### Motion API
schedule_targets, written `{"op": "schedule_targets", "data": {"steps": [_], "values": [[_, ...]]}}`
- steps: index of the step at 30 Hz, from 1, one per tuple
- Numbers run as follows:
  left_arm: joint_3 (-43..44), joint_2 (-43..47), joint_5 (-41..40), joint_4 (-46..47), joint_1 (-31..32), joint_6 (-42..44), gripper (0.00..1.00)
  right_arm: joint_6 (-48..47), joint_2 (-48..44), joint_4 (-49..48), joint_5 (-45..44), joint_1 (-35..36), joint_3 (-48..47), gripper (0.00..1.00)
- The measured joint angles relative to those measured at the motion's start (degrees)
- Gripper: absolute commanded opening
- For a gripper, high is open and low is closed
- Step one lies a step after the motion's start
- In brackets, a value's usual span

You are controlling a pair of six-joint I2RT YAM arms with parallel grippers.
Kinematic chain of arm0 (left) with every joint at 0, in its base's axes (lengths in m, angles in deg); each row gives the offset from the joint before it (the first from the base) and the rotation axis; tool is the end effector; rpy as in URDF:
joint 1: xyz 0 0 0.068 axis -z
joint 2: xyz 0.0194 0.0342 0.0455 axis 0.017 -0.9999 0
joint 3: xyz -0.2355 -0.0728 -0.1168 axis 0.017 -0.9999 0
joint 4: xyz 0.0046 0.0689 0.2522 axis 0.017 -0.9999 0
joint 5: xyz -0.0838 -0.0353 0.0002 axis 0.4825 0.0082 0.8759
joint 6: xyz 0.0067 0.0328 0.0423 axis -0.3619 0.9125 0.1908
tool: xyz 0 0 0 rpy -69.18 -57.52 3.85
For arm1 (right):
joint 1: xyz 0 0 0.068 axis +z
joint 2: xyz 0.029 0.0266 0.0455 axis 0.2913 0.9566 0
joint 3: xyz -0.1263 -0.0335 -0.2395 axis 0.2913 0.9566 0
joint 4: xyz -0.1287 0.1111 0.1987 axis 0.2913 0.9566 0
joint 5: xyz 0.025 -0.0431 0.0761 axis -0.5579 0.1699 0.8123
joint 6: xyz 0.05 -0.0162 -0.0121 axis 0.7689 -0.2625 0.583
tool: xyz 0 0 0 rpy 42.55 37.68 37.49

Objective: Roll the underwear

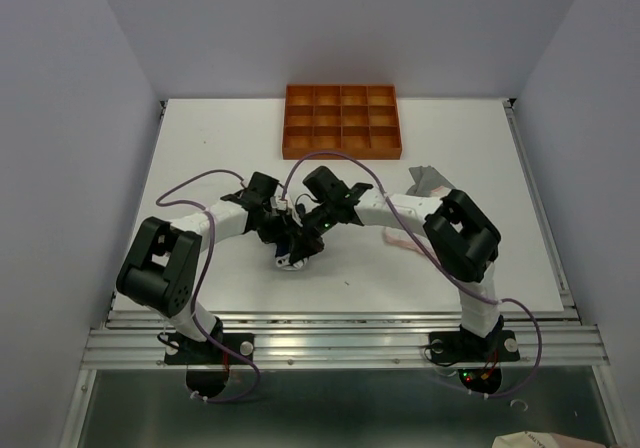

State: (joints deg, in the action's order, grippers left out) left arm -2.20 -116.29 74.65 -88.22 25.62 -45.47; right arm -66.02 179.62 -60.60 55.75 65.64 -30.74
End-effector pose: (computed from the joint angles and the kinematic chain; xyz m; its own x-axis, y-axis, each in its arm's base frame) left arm 0.2713 -0.1299 0.1620 -0.8820 -0.3182 -0.3475 -0.1350 0.8773 -0.4605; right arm 0.2574 0.3368 0.1887 -0.1372 -0.5438 -0.8280 -0.9169 -0.2466 0.3139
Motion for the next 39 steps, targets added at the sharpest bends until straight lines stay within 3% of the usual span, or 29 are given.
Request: {"op": "schedule_targets", "data": {"steps": [19, 39], "values": [[-0.8, 0.7, 0.2, -0.2, -1.3, 0.0, 0.00, 11.2, 2.4, -5.3, -0.4, -2.3, -0.3, 0.01], [-1.4, 0.7, -1.3, 3.0, -1.8, 0.2, 0.00, 11.8, 4.7, -14.6, -5.7, -2.5, 0.4, 0.01]]}}
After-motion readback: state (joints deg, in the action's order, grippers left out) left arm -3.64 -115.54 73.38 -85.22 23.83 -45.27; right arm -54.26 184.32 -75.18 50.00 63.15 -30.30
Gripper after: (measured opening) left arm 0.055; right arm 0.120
